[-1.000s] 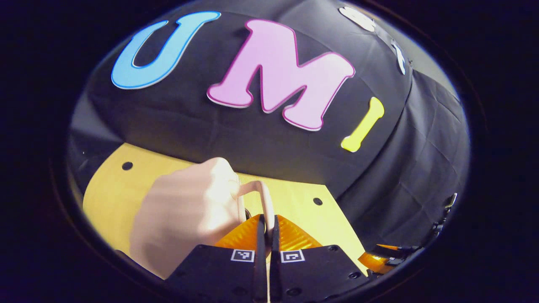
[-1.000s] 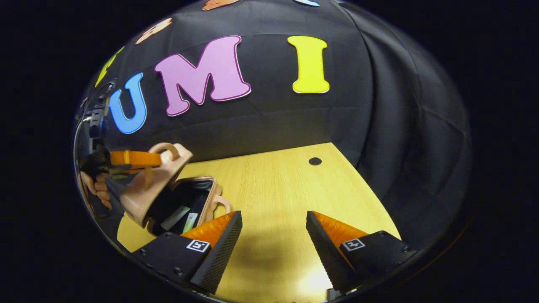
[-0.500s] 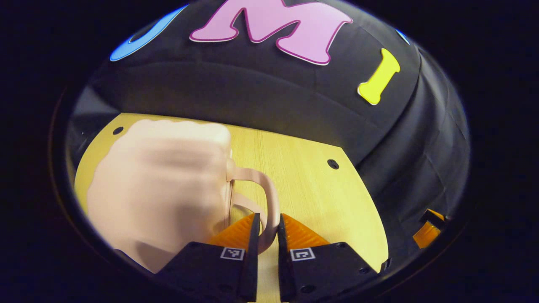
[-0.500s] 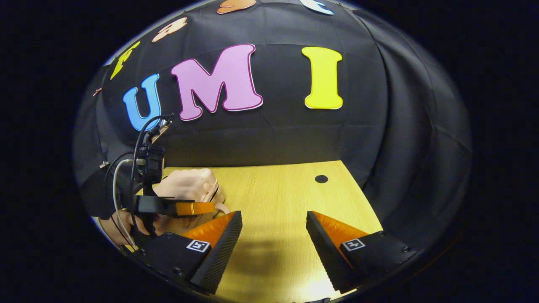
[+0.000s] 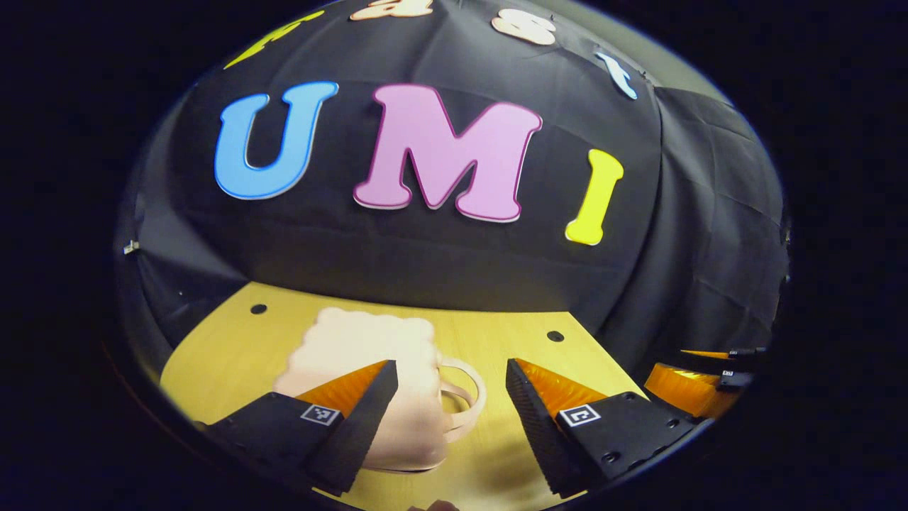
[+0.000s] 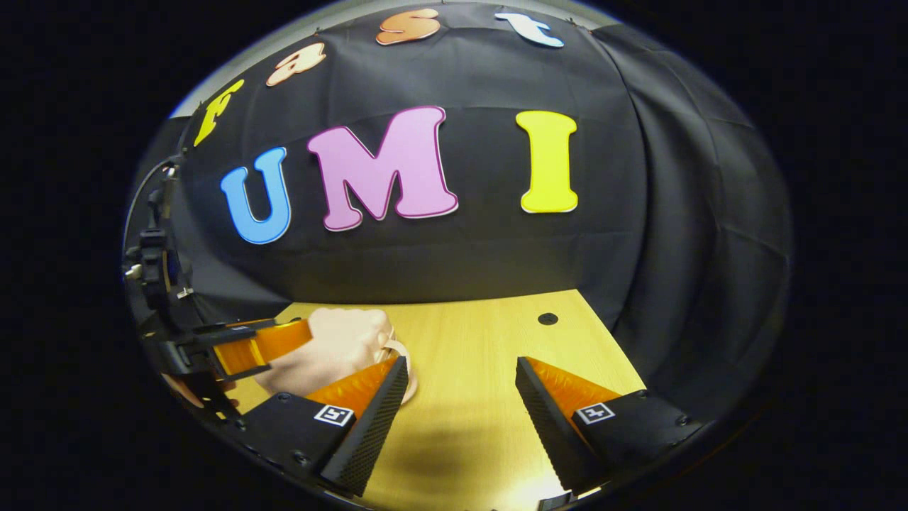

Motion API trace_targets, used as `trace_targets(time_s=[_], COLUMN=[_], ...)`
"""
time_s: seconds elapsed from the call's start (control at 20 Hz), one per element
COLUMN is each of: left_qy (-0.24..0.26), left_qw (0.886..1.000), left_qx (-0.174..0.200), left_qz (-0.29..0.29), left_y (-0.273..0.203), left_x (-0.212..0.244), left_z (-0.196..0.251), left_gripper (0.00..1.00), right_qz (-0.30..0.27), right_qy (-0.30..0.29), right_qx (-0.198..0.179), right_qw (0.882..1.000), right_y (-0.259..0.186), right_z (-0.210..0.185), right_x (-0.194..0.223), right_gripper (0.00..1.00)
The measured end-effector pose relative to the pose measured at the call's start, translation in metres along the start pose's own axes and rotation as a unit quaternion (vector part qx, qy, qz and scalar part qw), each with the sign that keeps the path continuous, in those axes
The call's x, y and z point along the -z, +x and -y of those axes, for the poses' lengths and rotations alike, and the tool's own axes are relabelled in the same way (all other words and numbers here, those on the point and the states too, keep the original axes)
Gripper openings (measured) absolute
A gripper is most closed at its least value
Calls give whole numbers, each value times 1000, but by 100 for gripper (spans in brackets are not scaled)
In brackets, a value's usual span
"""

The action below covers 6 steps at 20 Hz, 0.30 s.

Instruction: First open the suitcase, pack the skin care products into it, and then close the suitcase.

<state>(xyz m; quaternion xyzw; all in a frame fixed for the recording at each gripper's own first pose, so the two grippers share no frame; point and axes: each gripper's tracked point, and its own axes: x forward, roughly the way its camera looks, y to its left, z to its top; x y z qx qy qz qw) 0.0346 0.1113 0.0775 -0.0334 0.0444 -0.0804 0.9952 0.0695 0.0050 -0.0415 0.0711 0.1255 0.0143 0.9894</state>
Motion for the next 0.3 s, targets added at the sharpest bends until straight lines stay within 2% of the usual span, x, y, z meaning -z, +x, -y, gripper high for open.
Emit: trace_targets(time_s=[0.15, 0.3], left_qy=[7, 14], left_qw=[999, 999], left_qx=[-19, -34], left_qz=[29, 31], left_y=[-51, -83], left_x=[-13, -4], left_z=[-24, -50], left_gripper=[96, 96], right_qz=[12, 29], right_qy=[-13, -17], right_qx=[-4, -2], right_qw=[1000, 999], right_y=[-20, -43], right_z=[-16, -30], right_x=[-4, -6], right_gripper=[97, 97])
